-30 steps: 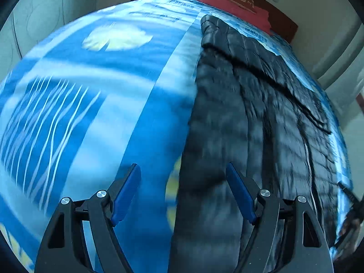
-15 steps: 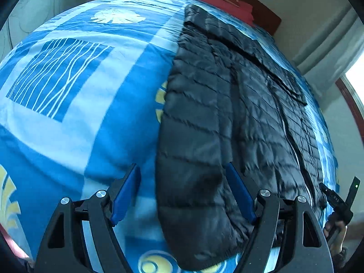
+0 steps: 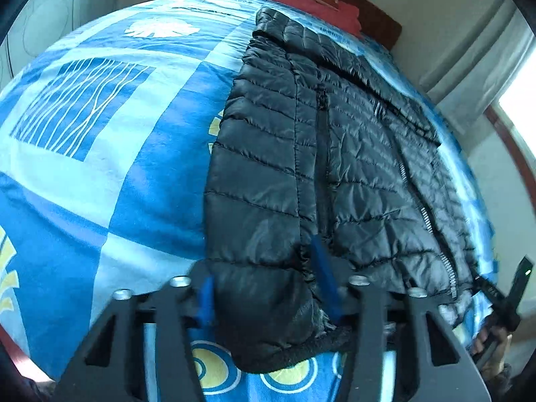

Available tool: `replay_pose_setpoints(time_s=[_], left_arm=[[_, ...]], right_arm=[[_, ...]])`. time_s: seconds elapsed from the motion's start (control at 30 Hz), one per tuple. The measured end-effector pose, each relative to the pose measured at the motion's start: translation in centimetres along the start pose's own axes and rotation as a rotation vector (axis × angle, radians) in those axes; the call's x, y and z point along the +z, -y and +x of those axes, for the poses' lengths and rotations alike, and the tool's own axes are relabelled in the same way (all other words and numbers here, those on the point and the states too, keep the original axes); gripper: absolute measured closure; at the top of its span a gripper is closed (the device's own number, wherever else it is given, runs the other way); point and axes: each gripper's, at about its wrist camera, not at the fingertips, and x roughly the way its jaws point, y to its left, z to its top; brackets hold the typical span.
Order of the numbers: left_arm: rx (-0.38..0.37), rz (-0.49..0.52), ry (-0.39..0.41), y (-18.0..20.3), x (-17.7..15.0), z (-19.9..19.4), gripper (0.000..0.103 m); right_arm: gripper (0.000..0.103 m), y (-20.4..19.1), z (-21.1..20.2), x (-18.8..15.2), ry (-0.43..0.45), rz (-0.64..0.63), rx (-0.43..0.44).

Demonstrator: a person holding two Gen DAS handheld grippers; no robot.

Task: Fold large clothes

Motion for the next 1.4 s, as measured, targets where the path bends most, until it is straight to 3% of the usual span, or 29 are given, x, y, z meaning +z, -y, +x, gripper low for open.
replay_pose_setpoints(time_s=[0.17, 0.27, 0.7, 1.0, 1.17, 1.4], left_arm=[[-0.025, -0.013, 0.017, 0.0, 0.0, -0.5, 0.085], [-0.034, -0.017, 0.037, 0.5, 0.0, -1.4, 0.089], [-0.1, 0.007, 0.104, 1.5, -0.7, -7.6, 0.092], [-0.17, -0.037, 0.073, 0.5, -3.3, -11.2, 0.092], [-0.193, -0.028, 0.106, 0.5, -1.0, -11.3, 0.092], [-0.222, 0.045, 0.169, 2.8, 5.8, -10.4, 0.092]], right_arm=[[0.09, 0.3, -0.9, 0.2, 0.026, 0.042, 0.054], [0.091, 0.2, -1.8, 0.4, 0.045, 0.041, 0.074], [0.093, 0.0, -7.9, -0.9, 0.082, 0.048, 0.165], [0.093, 1.8, -11.8, -2.6, 0.083, 0.153, 0.28], [0.093, 1.3, -12.0, -0.3, 0.119, 0.158, 0.357], [0.093, -0.5, -10.2, 6.5, 0.172, 0.13, 0.433]])
